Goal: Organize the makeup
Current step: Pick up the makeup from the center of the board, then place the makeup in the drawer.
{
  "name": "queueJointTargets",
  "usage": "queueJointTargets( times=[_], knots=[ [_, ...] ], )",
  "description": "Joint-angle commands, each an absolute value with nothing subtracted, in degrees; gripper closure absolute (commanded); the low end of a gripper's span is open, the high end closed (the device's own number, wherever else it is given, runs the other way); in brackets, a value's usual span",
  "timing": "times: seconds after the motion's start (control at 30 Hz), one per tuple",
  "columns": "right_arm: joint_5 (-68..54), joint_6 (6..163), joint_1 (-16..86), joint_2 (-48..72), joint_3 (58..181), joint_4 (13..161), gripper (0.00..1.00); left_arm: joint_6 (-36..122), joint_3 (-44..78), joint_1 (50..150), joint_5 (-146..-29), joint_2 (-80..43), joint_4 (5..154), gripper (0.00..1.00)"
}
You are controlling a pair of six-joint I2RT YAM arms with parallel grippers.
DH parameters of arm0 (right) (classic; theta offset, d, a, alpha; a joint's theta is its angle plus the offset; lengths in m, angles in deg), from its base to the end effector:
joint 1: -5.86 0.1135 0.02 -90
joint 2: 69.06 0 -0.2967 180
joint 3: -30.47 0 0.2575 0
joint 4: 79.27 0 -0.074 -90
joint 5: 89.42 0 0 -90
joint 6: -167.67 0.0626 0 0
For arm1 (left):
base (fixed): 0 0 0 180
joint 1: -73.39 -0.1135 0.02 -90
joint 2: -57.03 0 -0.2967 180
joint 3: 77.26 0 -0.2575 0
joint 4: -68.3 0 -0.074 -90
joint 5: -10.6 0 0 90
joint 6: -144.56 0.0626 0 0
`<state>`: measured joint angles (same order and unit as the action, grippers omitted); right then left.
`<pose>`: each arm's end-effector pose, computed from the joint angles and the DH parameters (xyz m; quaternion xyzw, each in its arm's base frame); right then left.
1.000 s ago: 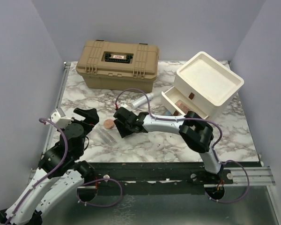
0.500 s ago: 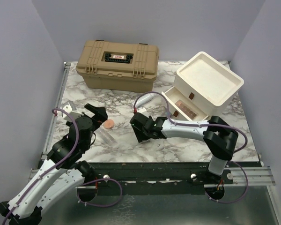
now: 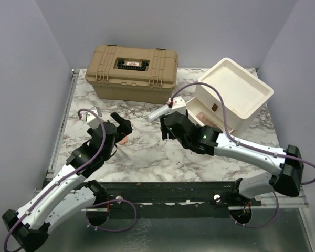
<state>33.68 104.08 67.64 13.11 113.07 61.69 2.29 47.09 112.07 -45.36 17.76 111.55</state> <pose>0.1889 0.2798 0.3305 -0.1447 0.8605 0.1049 0.4771 0.1387 -0.0662 0.3170 -0.2485 0.7909 -0.1820 0.5288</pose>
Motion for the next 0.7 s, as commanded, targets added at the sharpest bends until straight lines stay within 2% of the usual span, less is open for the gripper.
queueJointTargets(
  times=[0.0, 0.13, 0.3, 0.57, 0.67],
  knots=[
    [48.5, 103.2, 67.4, 5.6, 106.7, 67.5, 0.86, 3.9, 47.8, 111.8, -51.4, 13.1, 108.6, 0.01],
    [52.6, 101.2, 66.9, 0.6, 102.6, 71.1, 0.87, 3.9, 47.6, 111.9, -53.8, 10.3, 107.1, 0.01],
    [53.4, 102.1, 64.9, -1.1, 101.9, 68.1, 0.87, 3.6, 47.8, 111.8, -54.8, 9.6, 106.3, 0.01],
    [37.3, 112.8, 52.0, -2.4, 100.7, 63.8, 0.89, 3.1, 49.5, 111.9, -55.3, 10.5, 105.2, 0.01],
    [36.5, 111.6, 49.7, -3.3, 100.2, 64.2, 0.89, 2.6, 50.0, 111.8, -55.2, 10.6, 105.1, 0.01]
  ],
)
